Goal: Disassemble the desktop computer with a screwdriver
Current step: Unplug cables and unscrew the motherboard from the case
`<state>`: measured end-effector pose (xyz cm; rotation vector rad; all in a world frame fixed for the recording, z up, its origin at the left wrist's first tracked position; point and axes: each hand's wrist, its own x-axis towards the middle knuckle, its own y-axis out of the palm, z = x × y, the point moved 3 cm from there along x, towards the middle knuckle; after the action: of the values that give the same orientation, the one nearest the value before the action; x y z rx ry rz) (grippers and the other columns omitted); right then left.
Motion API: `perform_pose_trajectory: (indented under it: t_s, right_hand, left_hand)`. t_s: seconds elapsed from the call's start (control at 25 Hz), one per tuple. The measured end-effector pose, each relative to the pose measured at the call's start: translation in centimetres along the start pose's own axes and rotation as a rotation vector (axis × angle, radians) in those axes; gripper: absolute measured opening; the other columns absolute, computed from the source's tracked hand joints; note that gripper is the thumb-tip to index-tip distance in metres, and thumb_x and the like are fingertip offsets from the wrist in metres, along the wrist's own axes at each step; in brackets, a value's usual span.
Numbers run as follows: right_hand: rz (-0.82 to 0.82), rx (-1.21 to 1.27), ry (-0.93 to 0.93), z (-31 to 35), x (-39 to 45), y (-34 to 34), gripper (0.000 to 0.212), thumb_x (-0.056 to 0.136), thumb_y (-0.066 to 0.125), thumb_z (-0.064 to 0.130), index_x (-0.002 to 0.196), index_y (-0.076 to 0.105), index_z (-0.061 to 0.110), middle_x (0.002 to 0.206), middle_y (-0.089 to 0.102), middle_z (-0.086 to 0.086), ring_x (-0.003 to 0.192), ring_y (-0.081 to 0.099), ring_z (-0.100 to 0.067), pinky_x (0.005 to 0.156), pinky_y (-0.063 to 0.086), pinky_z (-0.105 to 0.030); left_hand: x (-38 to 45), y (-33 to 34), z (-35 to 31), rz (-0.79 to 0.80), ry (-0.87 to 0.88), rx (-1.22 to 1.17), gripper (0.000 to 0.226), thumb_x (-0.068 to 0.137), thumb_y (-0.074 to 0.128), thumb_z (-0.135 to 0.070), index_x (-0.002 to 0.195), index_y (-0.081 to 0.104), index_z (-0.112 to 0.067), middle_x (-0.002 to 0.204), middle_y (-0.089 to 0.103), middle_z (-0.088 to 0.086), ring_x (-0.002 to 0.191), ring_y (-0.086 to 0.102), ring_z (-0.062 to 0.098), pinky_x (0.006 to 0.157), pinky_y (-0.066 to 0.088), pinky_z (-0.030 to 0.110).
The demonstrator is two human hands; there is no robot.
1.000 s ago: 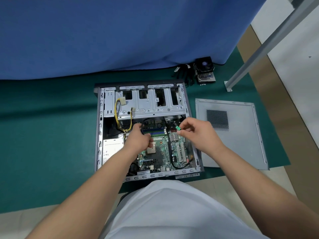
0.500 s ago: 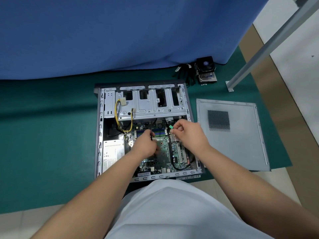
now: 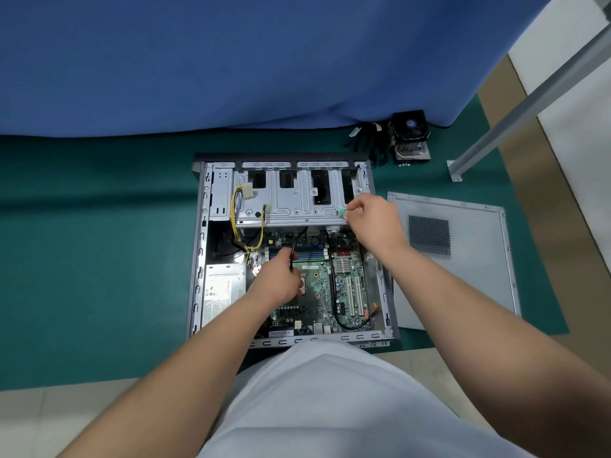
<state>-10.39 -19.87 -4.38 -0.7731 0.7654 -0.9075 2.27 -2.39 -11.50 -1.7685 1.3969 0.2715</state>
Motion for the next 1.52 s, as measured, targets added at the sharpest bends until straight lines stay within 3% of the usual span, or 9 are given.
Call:
perform_pose_trajectory:
  t_s: [0.12, 0.28, 0.52, 0.64, 0.76, 0.96, 1.16, 1.4, 1.52]
  right_hand:
    - [0.008, -0.119, -0.006, 1.1, 0.6, 0.2, 0.018, 0.093, 0.057, 0.015, 0.087, 0.073, 0.022, 0.087, 0.072, 0.002, 0.084, 0.067, -0.022, 0.071, 0.059, -0.037]
    - [0.018, -0.279, -0.024, 2.8, 1.1, 0.8, 0.024, 0.089, 0.051, 0.007, 0.085, 0.072, 0.019, 0.083, 0.068, -0.004, 0.077, 0.063, -0.03, 0.057, 0.046, -0.031]
    - [0.036, -0.3, 0.023, 2.4, 1.2, 1.3, 0.021, 0.088, 0.052, 0.006, 0.08, 0.068, 0.019, 0.084, 0.065, -0.004, 0.077, 0.064, -0.029, 0.058, 0.05, -0.032]
    - [0.032, -0.252, 0.01, 2.4, 1.4, 1.5, 0.021, 0.093, 0.056, 0.011, 0.086, 0.073, 0.021, 0.089, 0.069, -0.003, 0.081, 0.066, -0.027, 0.065, 0.057, -0.034]
    - [0.012, -0.13, 0.054, 2.3, 1.6, 1.2, 0.002, 0.093, 0.069, 0.022, 0.092, 0.071, 0.021, 0.09, 0.07, -0.001, 0.083, 0.067, -0.025, 0.07, 0.058, -0.035]
    - [0.002, -0.076, -0.102, 1.4, 0.0, 1.2, 0.007, 0.095, 0.067, 0.025, 0.097, 0.07, 0.018, 0.092, 0.069, 0.0, 0.086, 0.066, -0.02, 0.076, 0.056, -0.034]
    - [-0.039, -0.282, -0.212, -1.3, -2.1, 1.8, 0.029, 0.095, 0.07, 0.026, 0.119, 0.066, 0.011, 0.12, 0.059, -0.006, 0.115, 0.049, -0.027, 0.101, 0.044, -0.036]
    - [-0.062, -0.42, -0.237, 0.0, -1.4, 0.6, 0.023, 0.103, 0.054, 0.022, 0.117, 0.073, 0.022, 0.107, 0.068, -0.007, 0.096, 0.063, -0.03, 0.07, 0.054, -0.035]
    - [0.011, -0.462, -0.217, 0.9, -0.2, 0.1, 0.024, 0.101, 0.057, 0.015, 0.114, 0.075, 0.023, 0.108, 0.067, -0.008, 0.09, 0.066, -0.032, 0.069, 0.057, -0.037]
  left_hand:
    - [0.0, -0.1, 0.1, -0.002, 0.01, 0.038, 0.026, 0.106, 0.049, -0.018, 0.132, 0.047, -0.018, 0.105, 0.073, 0.012, 0.084, 0.074, 0.026, 0.08, 0.062, 0.046]
    - [-0.2, -0.2, 0.1, 0.007, 0.004, 0.065, 0.045, 0.106, 0.048, -0.019, 0.15, 0.037, -0.019, 0.108, 0.072, 0.012, 0.088, 0.073, 0.027, 0.083, 0.061, 0.047]
    - [-0.4, -0.3, 0.0, 0.014, 0.001, 0.042, 0.041, 0.106, 0.047, -0.018, 0.147, 0.04, -0.019, 0.106, 0.073, 0.011, 0.088, 0.073, 0.027, 0.083, 0.061, 0.047]
    - [-0.8, -0.4, -0.2, 0.019, 0.002, 0.067, 0.038, 0.107, 0.046, -0.019, 0.144, 0.042, -0.017, 0.105, 0.073, 0.011, 0.087, 0.074, 0.026, 0.082, 0.061, 0.047]
    - [-1.1, -0.8, -0.8, -0.002, 0.047, 0.166, 0.047, 0.106, 0.05, -0.019, 0.151, 0.037, -0.016, 0.108, 0.071, 0.014, 0.089, 0.071, 0.029, 0.082, 0.06, 0.047]
    - [-1.6, -1.9, -1.9, -0.054, 0.138, 0.291, 0.074, 0.1, 0.05, -0.007, 0.163, 0.014, -0.022, 0.092, 0.065, 0.01, 0.08, 0.064, 0.027, 0.074, 0.057, 0.044]
    - [-2.1, -2.9, -2.0, -0.106, 0.176, 0.281, 0.077, 0.098, 0.048, -0.004, 0.164, 0.014, -0.022, 0.078, 0.055, 0.002, 0.066, 0.055, 0.015, 0.057, 0.041, 0.033]
    - [-2.4, -2.5, -1.9, -0.117, 0.189, 0.285, 0.077, 0.099, 0.046, -0.004, 0.165, 0.011, -0.022, 0.075, 0.049, -0.003, 0.065, 0.05, 0.009, 0.05, 0.033, 0.026]
    - [-2.4, -2.4, -1.9, -0.122, 0.187, 0.289, 0.08, 0.098, 0.048, -0.003, 0.165, 0.008, -0.021, 0.077, 0.045, -0.007, 0.065, 0.048, 0.006, 0.05, 0.032, 0.024]
